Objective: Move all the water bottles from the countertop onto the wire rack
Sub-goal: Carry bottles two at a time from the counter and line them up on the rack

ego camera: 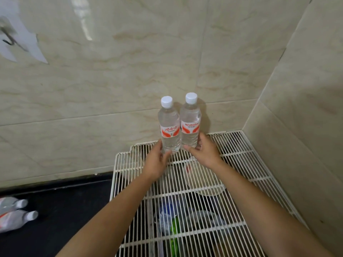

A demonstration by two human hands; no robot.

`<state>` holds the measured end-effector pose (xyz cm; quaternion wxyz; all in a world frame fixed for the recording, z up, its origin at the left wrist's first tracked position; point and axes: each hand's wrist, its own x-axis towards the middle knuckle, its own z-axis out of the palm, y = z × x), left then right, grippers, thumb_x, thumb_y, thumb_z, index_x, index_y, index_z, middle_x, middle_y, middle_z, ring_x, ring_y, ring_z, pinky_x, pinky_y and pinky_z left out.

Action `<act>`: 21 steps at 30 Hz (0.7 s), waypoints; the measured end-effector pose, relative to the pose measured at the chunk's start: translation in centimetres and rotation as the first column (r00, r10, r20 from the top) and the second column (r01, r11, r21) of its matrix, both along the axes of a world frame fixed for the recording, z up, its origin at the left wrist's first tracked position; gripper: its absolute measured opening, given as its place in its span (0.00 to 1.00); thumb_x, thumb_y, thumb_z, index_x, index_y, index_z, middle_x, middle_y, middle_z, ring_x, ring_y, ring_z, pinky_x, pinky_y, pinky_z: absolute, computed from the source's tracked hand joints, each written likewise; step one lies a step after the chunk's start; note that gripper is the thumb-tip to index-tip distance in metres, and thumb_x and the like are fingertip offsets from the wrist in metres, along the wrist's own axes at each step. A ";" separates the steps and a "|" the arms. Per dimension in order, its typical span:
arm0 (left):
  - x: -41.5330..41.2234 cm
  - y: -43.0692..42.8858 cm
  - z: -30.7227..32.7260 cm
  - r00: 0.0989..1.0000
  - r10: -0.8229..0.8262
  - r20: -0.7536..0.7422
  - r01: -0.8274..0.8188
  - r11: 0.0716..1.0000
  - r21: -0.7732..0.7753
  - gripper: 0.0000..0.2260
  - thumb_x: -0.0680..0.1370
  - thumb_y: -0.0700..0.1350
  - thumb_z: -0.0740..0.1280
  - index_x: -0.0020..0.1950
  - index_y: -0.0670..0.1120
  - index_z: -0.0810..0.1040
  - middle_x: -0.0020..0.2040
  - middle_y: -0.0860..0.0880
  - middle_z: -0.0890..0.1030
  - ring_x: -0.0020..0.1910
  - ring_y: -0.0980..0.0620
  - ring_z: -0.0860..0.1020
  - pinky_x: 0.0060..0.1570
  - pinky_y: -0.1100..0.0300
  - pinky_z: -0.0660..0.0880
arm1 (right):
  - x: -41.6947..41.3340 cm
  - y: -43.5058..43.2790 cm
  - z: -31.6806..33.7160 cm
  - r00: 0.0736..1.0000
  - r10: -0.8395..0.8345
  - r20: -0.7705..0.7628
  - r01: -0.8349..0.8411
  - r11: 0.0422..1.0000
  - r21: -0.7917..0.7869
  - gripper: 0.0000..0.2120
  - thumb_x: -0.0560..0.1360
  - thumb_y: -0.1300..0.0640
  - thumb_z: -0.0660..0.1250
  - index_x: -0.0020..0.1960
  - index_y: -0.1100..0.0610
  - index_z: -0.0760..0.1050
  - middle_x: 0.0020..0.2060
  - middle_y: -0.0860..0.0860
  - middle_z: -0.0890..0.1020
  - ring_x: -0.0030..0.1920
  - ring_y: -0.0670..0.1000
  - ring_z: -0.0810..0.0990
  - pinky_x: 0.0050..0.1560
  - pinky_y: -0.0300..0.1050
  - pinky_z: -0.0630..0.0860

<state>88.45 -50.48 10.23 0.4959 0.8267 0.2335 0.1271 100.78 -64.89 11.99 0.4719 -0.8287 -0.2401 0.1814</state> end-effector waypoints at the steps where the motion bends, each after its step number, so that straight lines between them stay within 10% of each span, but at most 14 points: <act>1: -0.2 -0.1 -0.3 1.000 0.003 0.026 -0.003 1.000 0.013 0.20 0.83 0.48 0.63 0.75 0.52 0.68 0.66 0.53 0.79 0.61 0.54 0.80 0.62 0.49 0.78 | 0.0 0.1 -0.1 1.000 0.012 0.012 -0.012 1.000 -0.010 0.29 0.74 0.51 0.76 0.71 0.52 0.70 0.65 0.49 0.81 0.59 0.46 0.80 0.65 0.51 0.77; 14: 0.8 0.0 -2.2 0.993 0.114 0.021 -0.115 0.984 0.134 0.22 0.85 0.52 0.57 0.79 0.59 0.59 0.65 0.51 0.79 0.56 0.53 0.79 0.58 0.51 0.78 | -0.3 1.0 -1.3 0.992 -0.025 0.128 0.039 0.993 -0.107 0.32 0.74 0.40 0.72 0.75 0.45 0.66 0.67 0.47 0.80 0.65 0.52 0.79 0.64 0.58 0.77; 21: -1.3 1.1 1.6 0.998 0.013 -0.065 -0.001 0.985 0.173 0.29 0.84 0.57 0.56 0.82 0.49 0.54 0.80 0.47 0.63 0.77 0.46 0.65 0.75 0.47 0.63 | -1.7 -0.7 0.7 0.968 0.003 0.252 0.054 0.974 -0.220 0.40 0.77 0.38 0.67 0.81 0.50 0.52 0.78 0.52 0.65 0.76 0.56 0.65 0.72 0.55 0.65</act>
